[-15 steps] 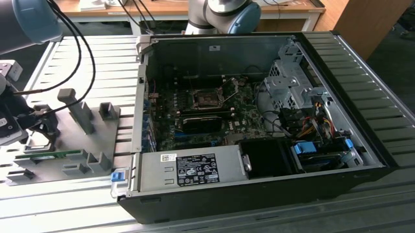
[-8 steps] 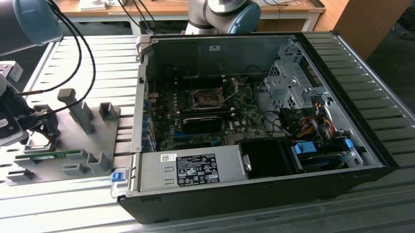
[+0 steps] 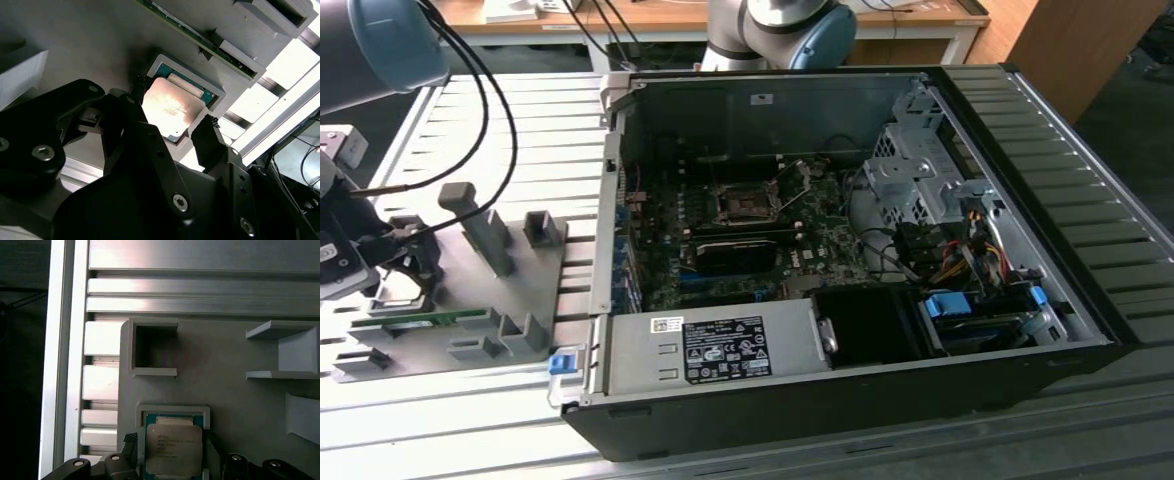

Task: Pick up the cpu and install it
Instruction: 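Pick up the cpu and move it towards the insertion slot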

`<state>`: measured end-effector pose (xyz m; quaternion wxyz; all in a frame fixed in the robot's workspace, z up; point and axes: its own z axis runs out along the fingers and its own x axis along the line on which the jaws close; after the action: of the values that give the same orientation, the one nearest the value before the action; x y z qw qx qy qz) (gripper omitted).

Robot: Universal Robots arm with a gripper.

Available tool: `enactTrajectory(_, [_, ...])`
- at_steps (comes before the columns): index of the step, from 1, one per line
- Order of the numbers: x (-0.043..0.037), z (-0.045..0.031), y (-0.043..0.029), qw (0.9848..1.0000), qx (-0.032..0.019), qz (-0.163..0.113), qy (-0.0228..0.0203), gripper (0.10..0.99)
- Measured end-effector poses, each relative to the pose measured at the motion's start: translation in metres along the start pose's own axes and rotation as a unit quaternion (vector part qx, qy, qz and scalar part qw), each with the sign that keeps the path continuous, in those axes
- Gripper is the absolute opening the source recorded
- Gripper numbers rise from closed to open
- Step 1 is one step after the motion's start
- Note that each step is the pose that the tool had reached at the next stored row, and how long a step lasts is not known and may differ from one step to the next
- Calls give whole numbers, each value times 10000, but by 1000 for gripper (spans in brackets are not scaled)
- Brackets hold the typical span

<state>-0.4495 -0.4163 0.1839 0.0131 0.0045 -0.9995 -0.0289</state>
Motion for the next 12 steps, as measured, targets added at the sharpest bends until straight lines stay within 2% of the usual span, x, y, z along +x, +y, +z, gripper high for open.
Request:
enactTrajectory(10, [1, -6, 1, 10000, 1, -1, -11, 639])
enactTrajectory(11, [0, -6, 1, 10000, 1, -1, -12, 565])
enactTrajectory(12, [0, -5, 1, 10000, 1, -1, -14, 565])
